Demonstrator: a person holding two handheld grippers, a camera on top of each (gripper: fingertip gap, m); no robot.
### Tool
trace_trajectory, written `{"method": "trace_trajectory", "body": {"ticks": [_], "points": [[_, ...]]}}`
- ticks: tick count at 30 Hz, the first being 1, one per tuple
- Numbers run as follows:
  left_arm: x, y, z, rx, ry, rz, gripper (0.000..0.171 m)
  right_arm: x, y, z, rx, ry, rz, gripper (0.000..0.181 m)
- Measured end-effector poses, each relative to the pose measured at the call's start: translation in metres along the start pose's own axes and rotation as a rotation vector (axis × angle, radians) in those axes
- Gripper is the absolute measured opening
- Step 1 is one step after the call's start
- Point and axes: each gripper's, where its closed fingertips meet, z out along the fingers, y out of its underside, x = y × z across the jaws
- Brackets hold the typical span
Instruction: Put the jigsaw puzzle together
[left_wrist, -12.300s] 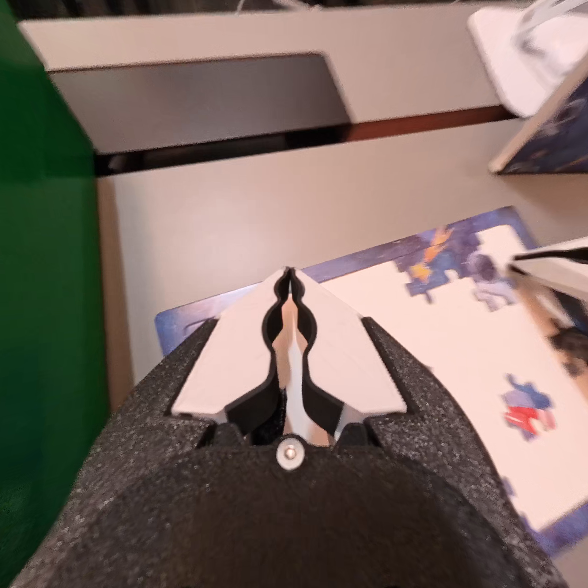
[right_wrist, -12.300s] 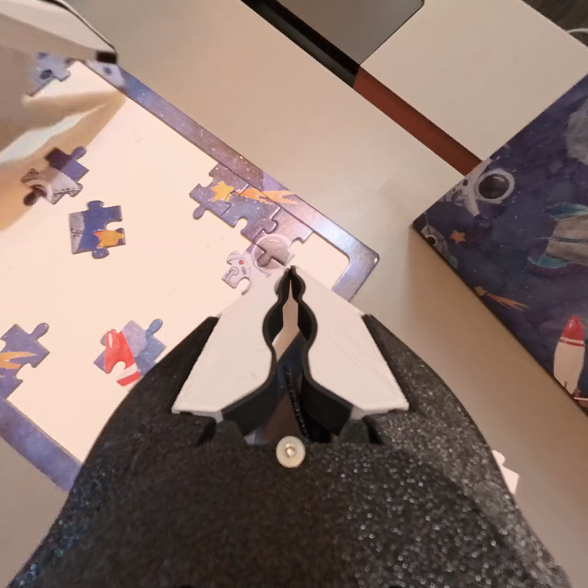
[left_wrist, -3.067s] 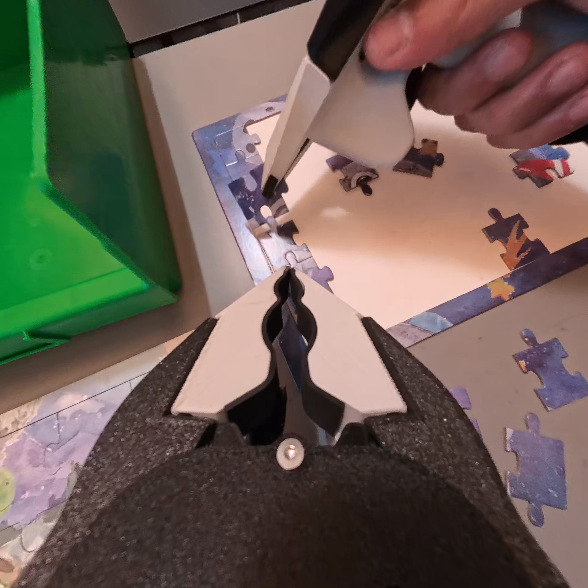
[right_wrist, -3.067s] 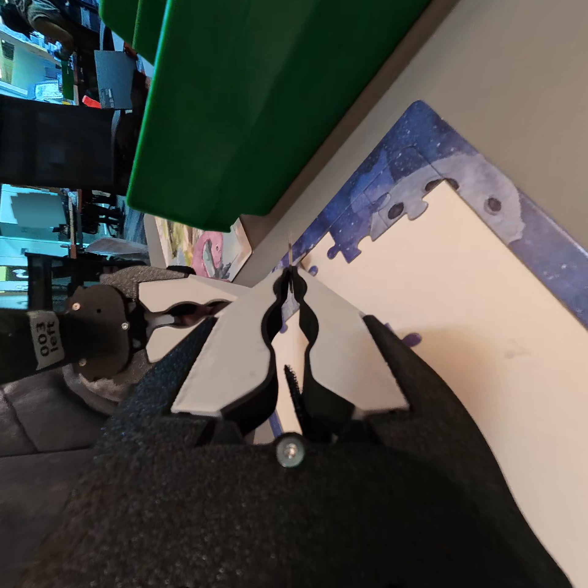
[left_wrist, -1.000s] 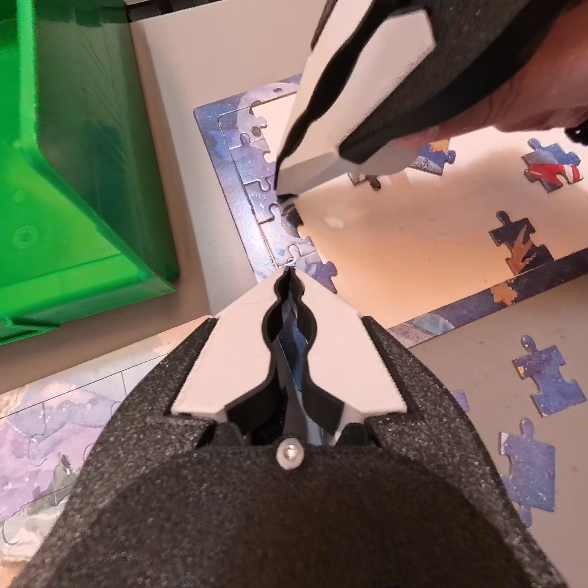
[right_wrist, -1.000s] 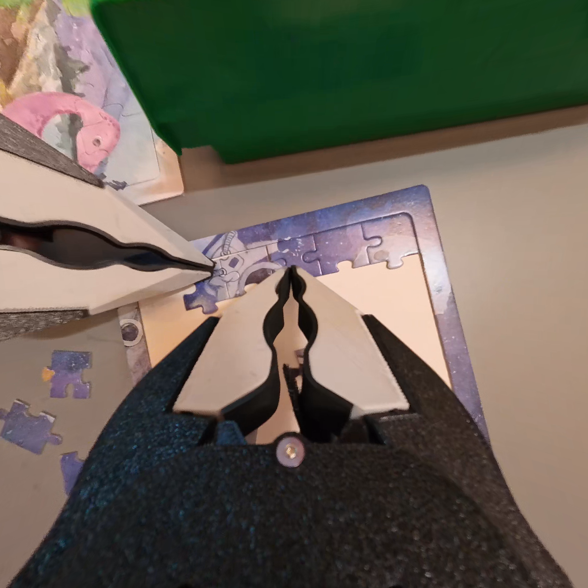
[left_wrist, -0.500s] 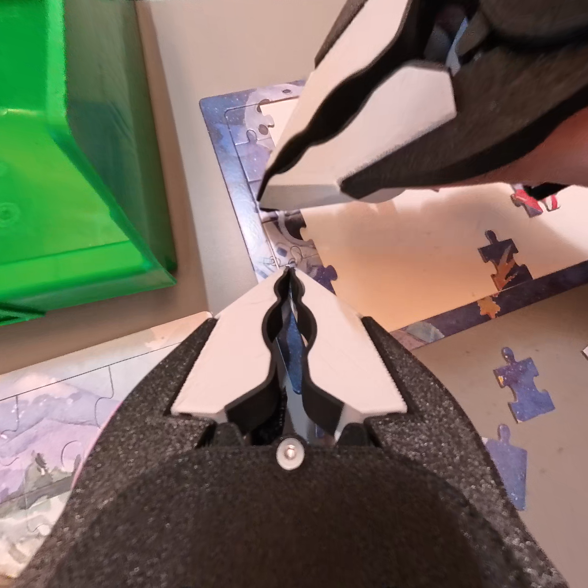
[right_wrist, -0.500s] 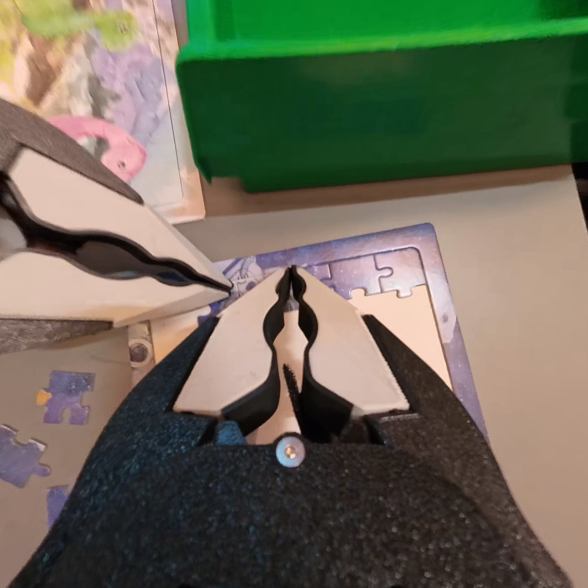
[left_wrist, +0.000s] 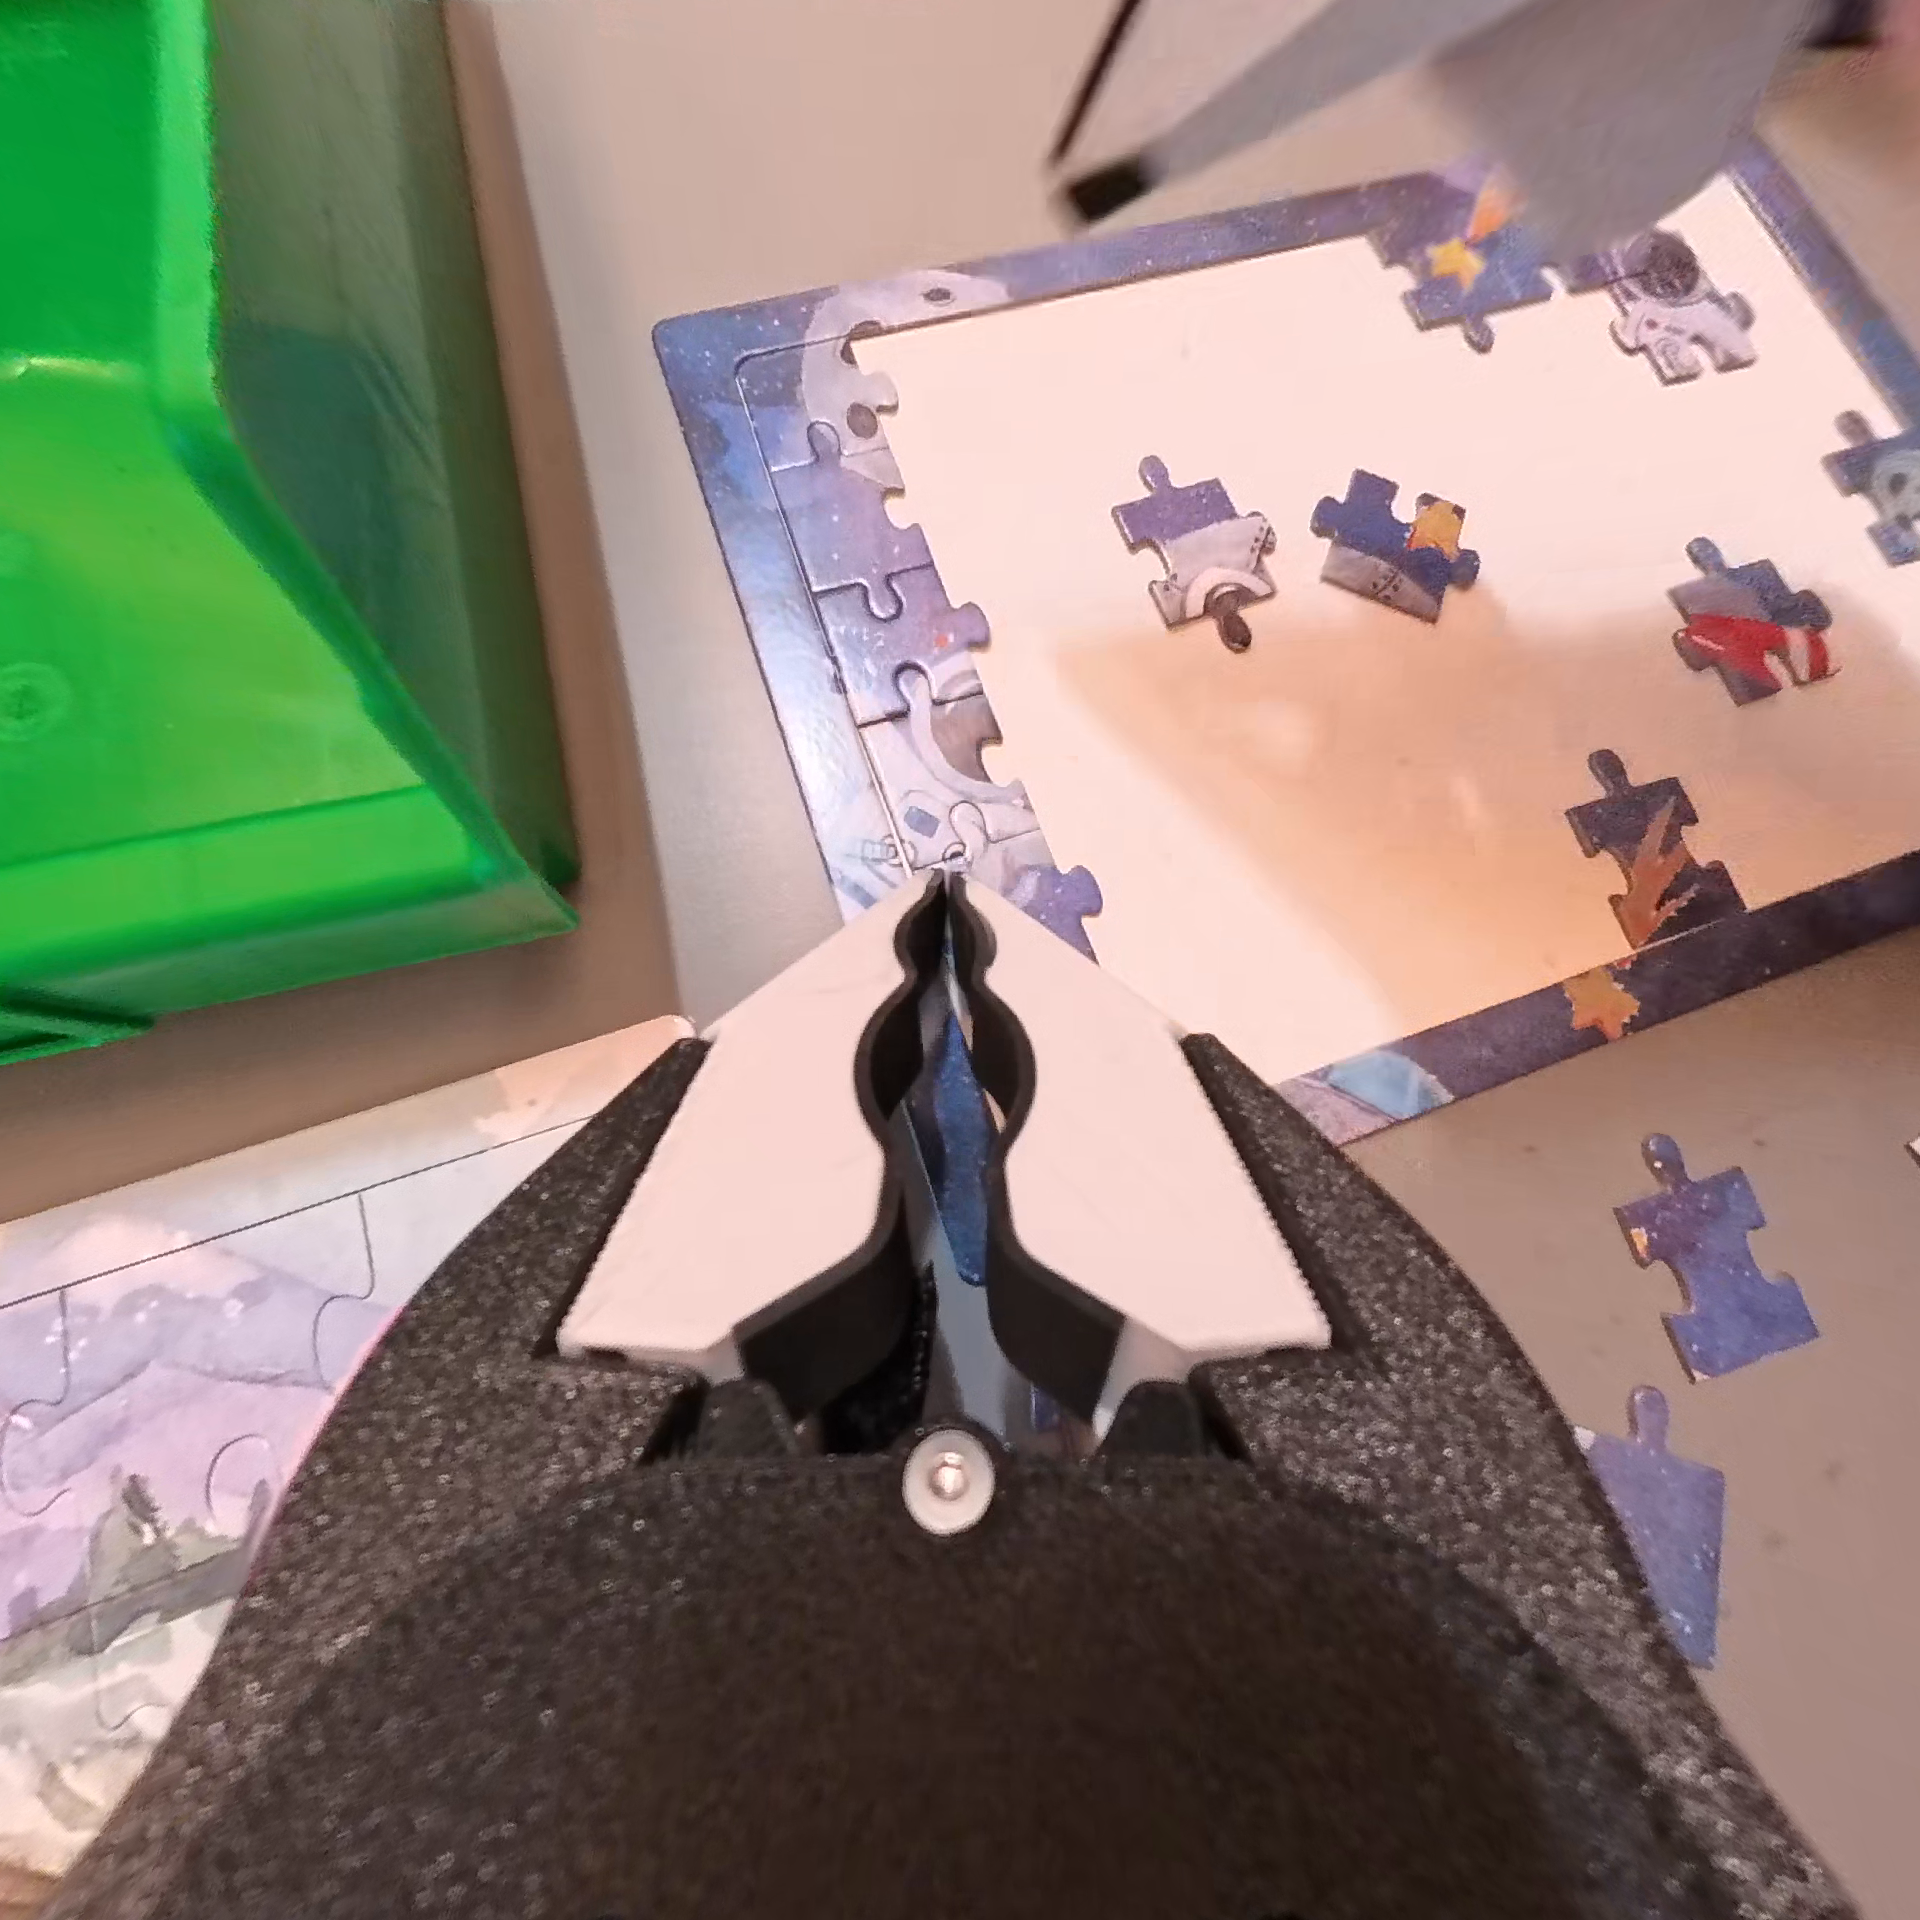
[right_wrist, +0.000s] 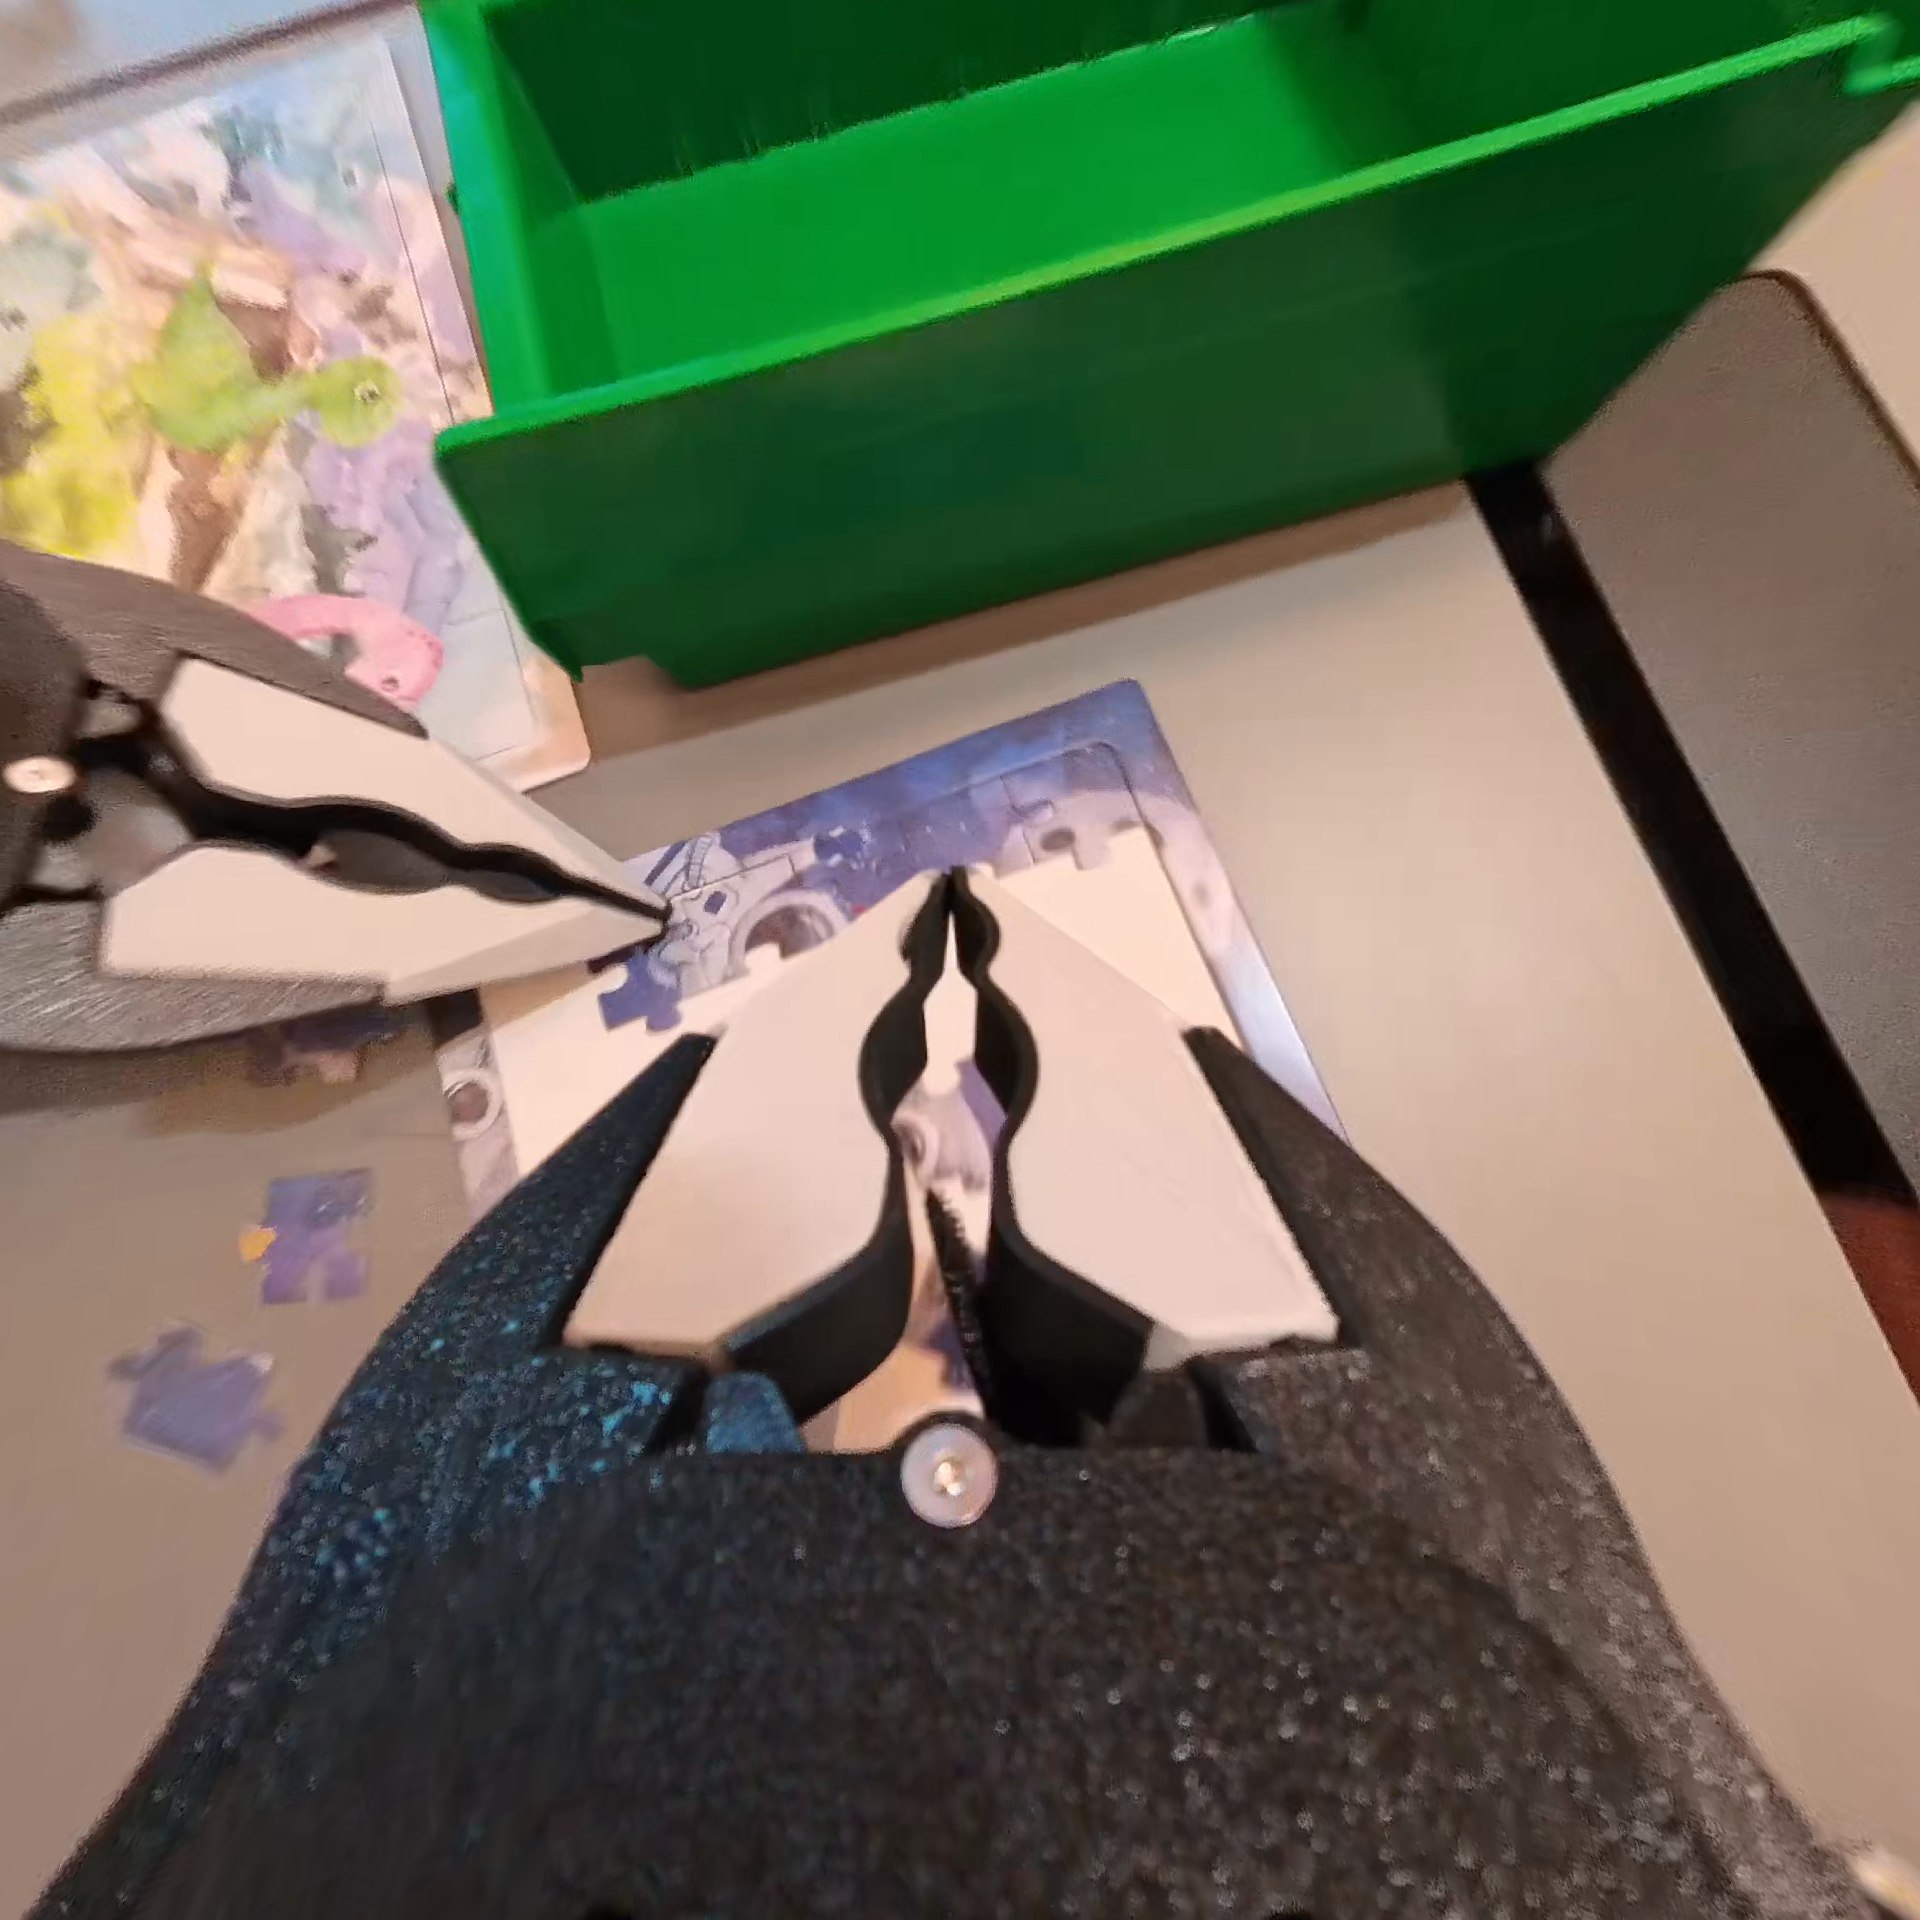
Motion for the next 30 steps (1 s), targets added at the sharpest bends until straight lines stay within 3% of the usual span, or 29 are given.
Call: {"method": "trace_trajectory", "body": {"ticks": [4, 7, 11, 14, 18, 26, 30], "points": [[-0.008, -0.007, -0.005, 0.007, -0.080, 0.014, 0.008, -0.007, 0.023, -0.069, 0.007, -0.031, 0.082, 0.000], [-0.003, -0.026, -0.011, 0.034, -0.076, -0.018, 0.002, -0.031, 0.064, -0.114, 0.005, -0.035, 0.158, 0.000], [-0.007, -0.038, 0.002, -0.024, -0.095, -0.043, 0.000, -0.059, 0.146, -0.133, -0.061, 0.035, 0.235, 0.000], [-0.005, -0.045, 0.015, -0.038, -0.067, -0.032, 0.000, -0.066, 0.180, -0.138, -0.015, 0.072, 0.327, 0.000], [-0.005, -0.030, 0.033, -0.148, -0.101, 0.019, 0.000, -0.064, 0.190, -0.144, 0.080, 0.077, 0.400, 0.000], [-0.009, -0.037, 0.032, -0.159, -0.141, 0.038, 0.000, -0.058, 0.179, -0.162, 0.191, 0.075, 0.351, 0.000], [-0.015, -0.040, 0.030, -0.163, -0.173, 0.018, 0.000, -0.057, 0.185, -0.163, 0.180, 0.101, 0.323, 0.000]]}}
